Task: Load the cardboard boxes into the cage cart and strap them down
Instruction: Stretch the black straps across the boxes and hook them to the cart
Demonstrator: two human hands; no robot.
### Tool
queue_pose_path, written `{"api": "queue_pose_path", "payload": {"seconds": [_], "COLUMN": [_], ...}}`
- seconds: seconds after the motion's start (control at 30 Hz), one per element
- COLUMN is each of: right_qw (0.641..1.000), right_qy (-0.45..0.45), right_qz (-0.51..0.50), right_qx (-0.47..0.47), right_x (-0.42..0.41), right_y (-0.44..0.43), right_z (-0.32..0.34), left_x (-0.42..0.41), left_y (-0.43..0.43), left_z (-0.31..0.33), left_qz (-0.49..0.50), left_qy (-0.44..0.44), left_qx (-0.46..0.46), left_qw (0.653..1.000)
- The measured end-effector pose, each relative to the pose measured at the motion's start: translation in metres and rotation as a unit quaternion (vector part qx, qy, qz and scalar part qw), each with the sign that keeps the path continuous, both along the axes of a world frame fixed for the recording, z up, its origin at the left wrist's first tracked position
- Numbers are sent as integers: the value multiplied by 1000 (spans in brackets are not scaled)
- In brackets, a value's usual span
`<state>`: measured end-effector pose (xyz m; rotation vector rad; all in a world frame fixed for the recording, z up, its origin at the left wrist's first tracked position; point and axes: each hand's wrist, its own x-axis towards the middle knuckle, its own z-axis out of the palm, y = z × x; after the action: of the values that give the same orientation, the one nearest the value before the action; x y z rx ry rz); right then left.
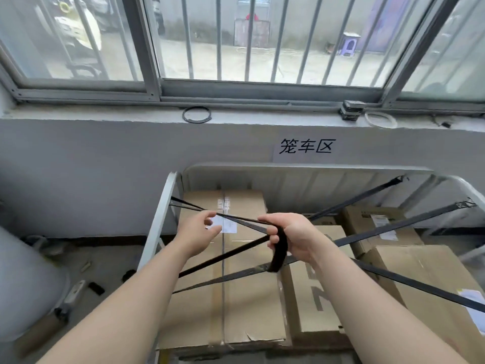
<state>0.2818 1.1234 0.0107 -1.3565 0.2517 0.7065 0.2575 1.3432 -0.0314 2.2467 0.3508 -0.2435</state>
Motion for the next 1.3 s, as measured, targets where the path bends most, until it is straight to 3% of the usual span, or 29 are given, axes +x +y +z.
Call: {"api": "queue_pose_path", "payload": {"seconds": [0.17, 0.33, 0.67, 0.87, 1.3], "right_qw": [985, 974, 975, 984, 977], "right_qy": [-81, -95, -53, -3, 20], "right_qz": [55, 56, 97, 90, 81], "right_qx": [-145, -198, -194, -151, -196], "right_x": [-27, -52, -103, -125, -147], "right_y": [-89, -181, -354, -443, -521], "right_z": [9, 6, -27, -49, -88], "left_x": [-5, -7, -39, -60, -68], "left_y": [-64, -131, -293, -392, -510], "left_z": [6, 7, -18, -28, -54], "left_qz": [-84, -156, -244, -272, -388], "left_qy": [-20, -23, 54, 59, 123], "left_qx": [44, 133, 138, 145, 88], "left_qw": [995, 979, 958, 949, 909]}}
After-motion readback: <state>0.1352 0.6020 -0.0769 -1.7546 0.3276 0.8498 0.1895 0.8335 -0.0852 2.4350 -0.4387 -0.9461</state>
